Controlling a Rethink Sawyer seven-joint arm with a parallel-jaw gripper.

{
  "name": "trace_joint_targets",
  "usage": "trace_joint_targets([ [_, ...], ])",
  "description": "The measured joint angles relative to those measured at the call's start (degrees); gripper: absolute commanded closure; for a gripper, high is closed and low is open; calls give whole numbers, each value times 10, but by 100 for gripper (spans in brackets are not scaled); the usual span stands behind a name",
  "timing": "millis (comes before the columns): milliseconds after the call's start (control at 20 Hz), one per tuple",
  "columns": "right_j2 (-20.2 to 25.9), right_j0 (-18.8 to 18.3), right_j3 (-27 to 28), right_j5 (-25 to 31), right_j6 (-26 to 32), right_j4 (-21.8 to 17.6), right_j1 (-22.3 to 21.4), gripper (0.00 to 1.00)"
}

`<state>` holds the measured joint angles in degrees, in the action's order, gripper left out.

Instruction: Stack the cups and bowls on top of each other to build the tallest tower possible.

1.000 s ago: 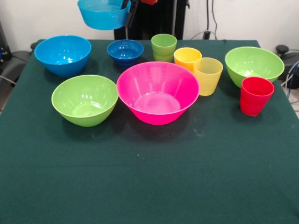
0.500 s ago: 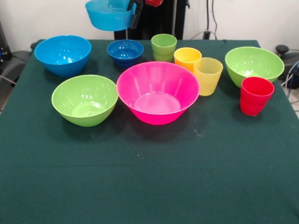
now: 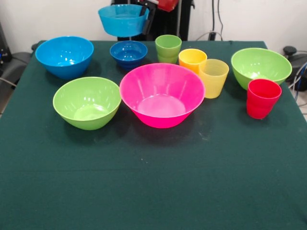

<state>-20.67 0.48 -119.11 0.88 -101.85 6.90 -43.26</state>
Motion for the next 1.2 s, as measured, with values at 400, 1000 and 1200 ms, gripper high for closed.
trace_joint_targets([
  [400,14,0,-1,-25,-23,0,16,100],
  [1000,31,-9,0,-81,-37,-7,62,100],
  [1200,31,-9,0,-96,-37,-9,79,100],
])
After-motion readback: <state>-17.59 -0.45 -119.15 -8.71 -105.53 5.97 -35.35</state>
